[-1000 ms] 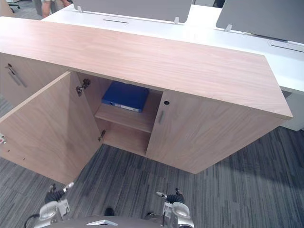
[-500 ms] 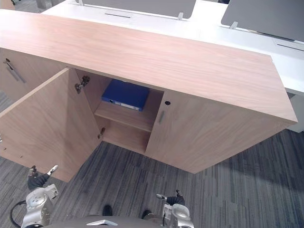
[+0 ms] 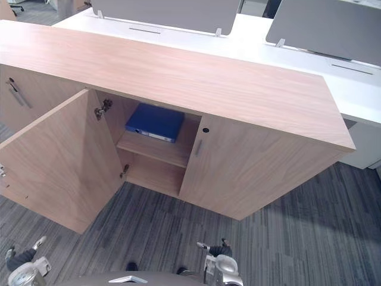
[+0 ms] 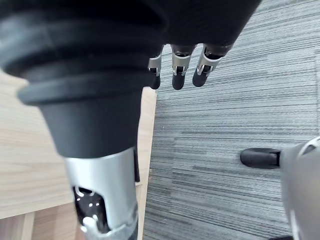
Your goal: Walk over to the cabinet, pick up the folder, carry it to the office cabinet, place the folder inside the office cabinet, then close the office cabinet door
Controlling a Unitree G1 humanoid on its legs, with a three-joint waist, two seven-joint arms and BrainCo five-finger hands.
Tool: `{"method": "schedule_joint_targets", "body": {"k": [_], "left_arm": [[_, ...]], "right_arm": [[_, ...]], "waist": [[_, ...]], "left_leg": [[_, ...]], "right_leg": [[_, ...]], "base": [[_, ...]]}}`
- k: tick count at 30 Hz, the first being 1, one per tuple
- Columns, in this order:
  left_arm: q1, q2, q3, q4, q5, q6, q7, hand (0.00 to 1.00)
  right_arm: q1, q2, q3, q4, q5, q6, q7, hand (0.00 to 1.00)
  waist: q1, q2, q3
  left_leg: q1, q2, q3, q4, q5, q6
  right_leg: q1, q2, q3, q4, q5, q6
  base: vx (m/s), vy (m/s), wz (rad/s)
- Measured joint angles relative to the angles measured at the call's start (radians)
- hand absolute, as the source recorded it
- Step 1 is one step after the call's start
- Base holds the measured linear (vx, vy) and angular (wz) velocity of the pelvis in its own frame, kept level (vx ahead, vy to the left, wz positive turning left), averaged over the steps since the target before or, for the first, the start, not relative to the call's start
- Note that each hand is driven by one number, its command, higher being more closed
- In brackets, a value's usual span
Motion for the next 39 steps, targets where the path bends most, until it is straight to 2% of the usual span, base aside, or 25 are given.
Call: {"method": "schedule_joint_targets", "body": {"k": [5, 16, 18, 22, 23, 25, 26, 27, 29, 30, 34, 39], "left_arm": [[0.034, 0.002, 0.031, 0.010, 0.006, 0.004, 0.000, 0.00], [-0.002, 0.055, 0.015, -0.008, 0.160, 0.008, 0.012, 0.00], [-0.011, 0.068, -0.003, -0.012, 0.173, 0.009, 0.018, 0.00], [-0.031, 0.098, -0.025, -0.053, 0.225, 0.013, 0.022, 0.00], [-0.038, 0.124, -0.011, -0.078, 0.250, 0.021, 0.015, 0.00], [-0.064, 0.279, 0.109, -0.075, 0.264, 0.031, -0.012, 0.00], [-0.094, 0.451, 0.156, -0.025, 0.235, 0.032, -0.052, 0.00], [-0.145, 0.614, 0.144, 0.016, 0.214, 0.031, -0.074, 0.00], [-0.221, 0.768, 0.070, 0.048, 0.222, 0.019, -0.079, 0.00], [-0.273, 0.812, 0.023, 0.063, 0.238, 0.015, -0.092, 0.00], [-0.366, 0.804, -0.066, 0.078, 0.277, 0.004, -0.116, 0.00], [-0.393, 0.800, -0.071, 0.077, 0.276, 0.004, -0.114, 0.00]], "right_arm": [[0.026, -0.005, 0.000, 0.000, 0.000, -0.001, 0.000, 0.00], [0.014, -0.020, 0.013, 0.000, 0.000, -0.002, -0.001, 0.00], [0.004, -0.021, 0.013, 0.000, 0.000, -0.002, -0.001, 0.00], [-0.010, -0.021, 0.026, -0.001, 0.000, -0.005, -0.001, 0.00], [-0.011, -0.023, 0.030, 0.000, 0.000, -0.006, -0.001, 0.00], [-0.008, -0.031, 0.036, 0.001, 0.000, -0.006, 0.006, 0.00], [-0.005, -0.038, 0.043, -0.003, 0.000, -0.007, 0.020, 0.00], [0.007, -0.038, 0.042, -0.004, 0.001, -0.007, 0.022, 0.00], [0.015, -0.047, 0.051, -0.004, 0.001, -0.008, 0.022, 0.00], [0.018, -0.052, 0.065, -0.004, 0.001, -0.009, 0.022, 0.00], [0.015, -0.052, 0.077, -0.005, 0.001, -0.010, 0.025, 0.00], [0.077, -0.053, 0.047, -0.005, 0.001, -0.008, 0.041, 0.00]], "waist": [[0.000, 0.000, -0.001], [0.000, 0.007, -0.009], [0.000, -0.002, -0.016], [-0.001, 0.009, -0.015], [0.007, 0.026, -0.007], [0.010, 0.015, -0.010], [0.016, 0.007, -0.014], [0.031, 0.000, -0.017], [0.049, 0.002, -0.021], [0.053, 0.011, -0.024], [0.040, 0.035, -0.025], [0.034, 0.016, -0.029]], "left_leg": [[-0.004, -0.001, -0.001, 0.000, -0.003, 0.005], [-0.014, -0.025, -0.024, 0.001, -0.008, 0.018], [-0.009, -0.030, -0.023, 0.004, -0.008, 0.018], [0.005, -0.037, -0.022, 0.007, -0.008, 0.017], [0.008, -0.039, -0.023, 0.007, -0.008, 0.017], [0.019, -0.030, -0.023, 0.007, -0.011, 0.013], [0.019, -0.021, -0.020, 0.007, -0.016, 0.007], [0.017, -0.012, -0.017, 0.006, -0.024, 0.011], [0.015, -0.013, -0.013, 0.001, -0.023, 0.013], [0.007, -0.017, -0.007, 0.001, -0.022, 0.015], [-0.022, -0.021, 0.004, 0.000, -0.020, 0.012], [-0.029, -0.013, 0.006, 0.000, -0.021, 0.011]], "right_leg": [[0.001, 0.000, 0.005, -0.013, -0.007, 0.010], [0.007, -0.013, 0.017, -0.019, -0.004, 0.023], [0.008, -0.013, 0.018, -0.020, -0.004, 0.023], [0.025, -0.019, 0.022, -0.023, -0.004, 0.021], [0.029, -0.022, 0.024, -0.023, -0.003, 0.020], [0.037, -0.020, 0.027, -0.023, -0.003, 0.019], [0.036, -0.012, 0.029, -0.022, -0.002, 0.019], [0.034, -0.002, 0.031, -0.022, -0.002, 0.017], [0.021, 0.002, 0.053, -0.013, -0.003, 0.016], [0.015, -0.003, 0.062, -0.010, -0.003, 0.016], [-0.018, -0.008, 0.085, -0.006, -0.008, 0.010], [-0.026, -0.002, 0.089, -0.010, -0.012, 0.008]], "base": [[-0.07, -0.003, 0.07], [0.08, 0.015, 0.07], [0.14, 0.017, 0.04], [0.07, 0.011, 0.05], [0.00, 0.000, 0.00], [-0.02, -0.018, -0.03], [-0.06, -0.072, 0.01], [-0.07, -0.065, 0.02], [-0.12, -0.030, -0.05], [-0.13, -0.006, -0.13], [-0.13, -0.001, -0.16], [-0.01, -0.024, -0.03]]}}
